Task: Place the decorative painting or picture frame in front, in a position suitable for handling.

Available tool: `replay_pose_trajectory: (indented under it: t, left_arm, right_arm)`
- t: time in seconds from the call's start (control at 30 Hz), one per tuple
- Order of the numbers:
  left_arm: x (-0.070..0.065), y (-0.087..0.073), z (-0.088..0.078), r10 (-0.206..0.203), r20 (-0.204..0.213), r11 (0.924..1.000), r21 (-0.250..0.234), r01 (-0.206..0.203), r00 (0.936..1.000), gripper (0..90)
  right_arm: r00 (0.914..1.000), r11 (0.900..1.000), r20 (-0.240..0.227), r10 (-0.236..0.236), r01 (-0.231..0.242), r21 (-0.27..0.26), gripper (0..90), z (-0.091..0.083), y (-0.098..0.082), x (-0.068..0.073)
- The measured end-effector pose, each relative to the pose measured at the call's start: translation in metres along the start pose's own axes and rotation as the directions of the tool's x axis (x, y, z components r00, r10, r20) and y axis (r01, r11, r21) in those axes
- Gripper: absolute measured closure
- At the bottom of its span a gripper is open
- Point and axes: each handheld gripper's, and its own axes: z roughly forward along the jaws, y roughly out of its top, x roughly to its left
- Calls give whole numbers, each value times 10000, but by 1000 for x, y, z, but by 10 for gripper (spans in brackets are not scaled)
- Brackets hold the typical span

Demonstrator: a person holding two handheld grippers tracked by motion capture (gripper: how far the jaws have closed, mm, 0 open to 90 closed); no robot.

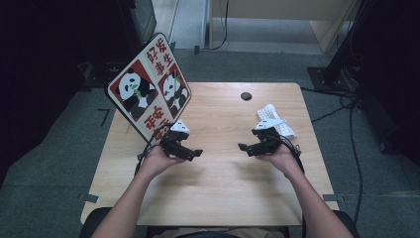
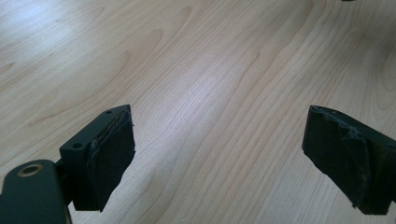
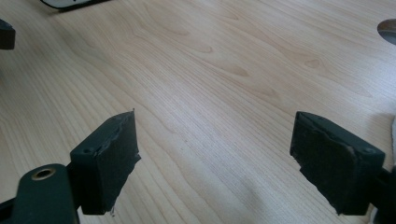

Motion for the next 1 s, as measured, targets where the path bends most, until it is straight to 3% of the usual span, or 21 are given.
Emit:
replay_pose_trajectory:
  t: [0.23, 0.33, 0.43, 0.77, 1.0]
  left_arm:
    - [5, -1, -7, -123, 132, 9999, 70, 122, 9998, 133]
    - [7, -1, -7, -28, 105, 9999, 115, 27, 9999, 142]
    - [6, 0, -9, 184, 43, 9993, 332, -185, 9998, 144]
    - [9, -1, -15, -86, 185, 9995, 292, 81, 9998, 148]
    - [7, -4, -20, -162, 221, 9993, 333, 154, 9996, 154]
  right_arm:
    - [9993, 9993, -34, 369, -369, -111, 192, -4, 3, -2]
    - [9981, 9985, -267, 550, -552, -59, 238, -4, 3, -1]
    - [9987, 9992, -337, 384, -387, -60, 251, -4, 3, 1]
    - [9972, 9982, -444, 599, -596, 66, 312, -8, 7, 1]
    - [9981, 9993, -536, 296, -282, 257, 306, -4, 10, 1]
